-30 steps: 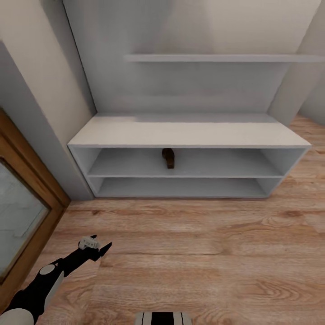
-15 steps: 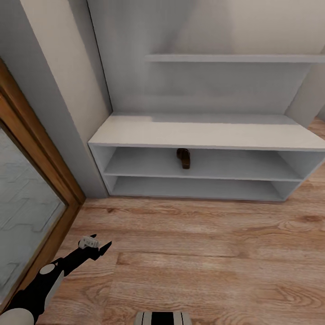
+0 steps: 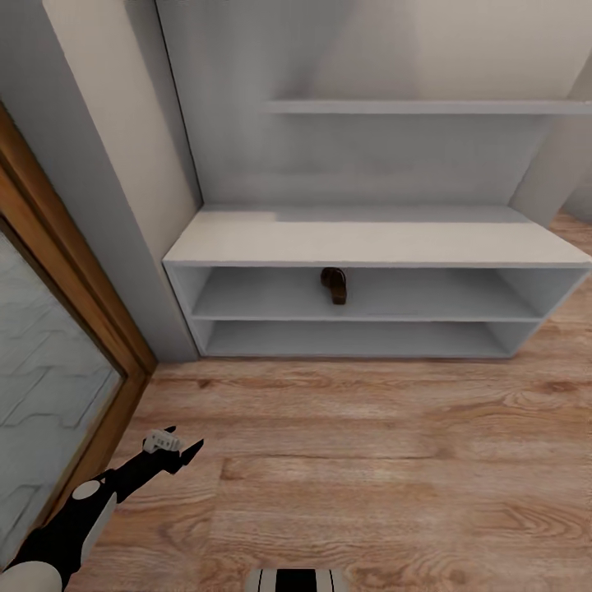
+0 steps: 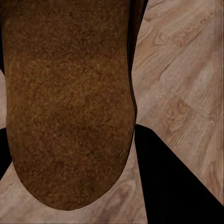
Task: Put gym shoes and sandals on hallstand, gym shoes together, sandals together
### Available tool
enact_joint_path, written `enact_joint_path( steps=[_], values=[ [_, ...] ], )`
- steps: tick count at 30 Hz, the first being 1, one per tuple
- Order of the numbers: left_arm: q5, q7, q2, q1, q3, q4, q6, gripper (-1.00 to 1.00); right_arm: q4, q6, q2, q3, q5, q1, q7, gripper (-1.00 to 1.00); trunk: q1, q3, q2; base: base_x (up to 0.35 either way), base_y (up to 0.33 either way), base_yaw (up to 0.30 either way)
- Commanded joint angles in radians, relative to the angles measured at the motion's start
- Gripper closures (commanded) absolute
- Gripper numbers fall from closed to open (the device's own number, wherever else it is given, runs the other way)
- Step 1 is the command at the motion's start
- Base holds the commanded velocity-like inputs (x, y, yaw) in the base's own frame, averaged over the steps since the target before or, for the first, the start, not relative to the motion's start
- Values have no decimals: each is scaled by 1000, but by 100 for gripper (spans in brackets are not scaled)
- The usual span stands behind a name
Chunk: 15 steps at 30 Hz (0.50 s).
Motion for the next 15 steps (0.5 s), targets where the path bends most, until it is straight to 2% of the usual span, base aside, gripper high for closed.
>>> enact_joint_path(
  steps=[1,6,12,15],
  values=[
    [3,-5,0,0,2,1,-2,-100,-2,7,0,-4,5,-1,7,100,-1,0,0,-207,238,-213],
    [2,-5,0,0,2,1,-1,-100,-2,7,0,-4,5,-1,7,100,-1,2,0,-237,236,-98],
    [2,-7,1,0,15,1,-1,-100,-2,4,0,-4,5,-1,7,100,-1,2,0,-254,226,-19],
    [2,-8,1,0,19,1,-3,-100,-1,-11,0,-3,6,-1,7,100,-1,2,0,-124,106,-3]
  ],
)
